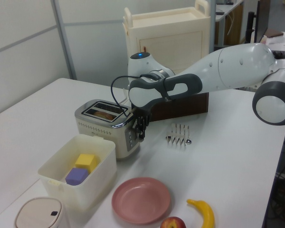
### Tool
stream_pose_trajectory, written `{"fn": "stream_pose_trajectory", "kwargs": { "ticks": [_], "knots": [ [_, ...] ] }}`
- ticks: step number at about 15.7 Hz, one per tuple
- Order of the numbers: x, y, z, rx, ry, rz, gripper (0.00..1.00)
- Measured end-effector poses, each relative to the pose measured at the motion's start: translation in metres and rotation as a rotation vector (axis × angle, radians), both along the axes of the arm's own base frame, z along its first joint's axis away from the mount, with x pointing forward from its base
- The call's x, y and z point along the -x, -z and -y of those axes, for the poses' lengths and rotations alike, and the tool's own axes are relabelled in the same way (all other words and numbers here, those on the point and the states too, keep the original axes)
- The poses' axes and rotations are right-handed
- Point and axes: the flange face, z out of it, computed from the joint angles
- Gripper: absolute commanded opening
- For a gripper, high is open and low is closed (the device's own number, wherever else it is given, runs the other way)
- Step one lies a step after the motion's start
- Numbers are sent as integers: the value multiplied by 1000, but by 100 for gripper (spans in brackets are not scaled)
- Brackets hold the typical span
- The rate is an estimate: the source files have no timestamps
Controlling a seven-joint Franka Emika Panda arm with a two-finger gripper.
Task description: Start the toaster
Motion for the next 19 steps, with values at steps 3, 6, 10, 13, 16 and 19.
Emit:
{"fn": "stream_pose_trajectory", "kwargs": {
  "ticks": [3, 6, 10, 13, 16, 19],
  "knots": [
    [0, -1, 0, 0, 0, 1, 0],
    [-1, -5, 0, 1, -1, 11, 0],
    [-2, -35, -1, 4, -2, 58, 0],
    [2, -52, -1, 3, -2, 73, 0],
    [6, -69, -1, 2, -2, 83, 0],
    [14, -94, -2, -3, -1, 79, 9]
  ]
}}
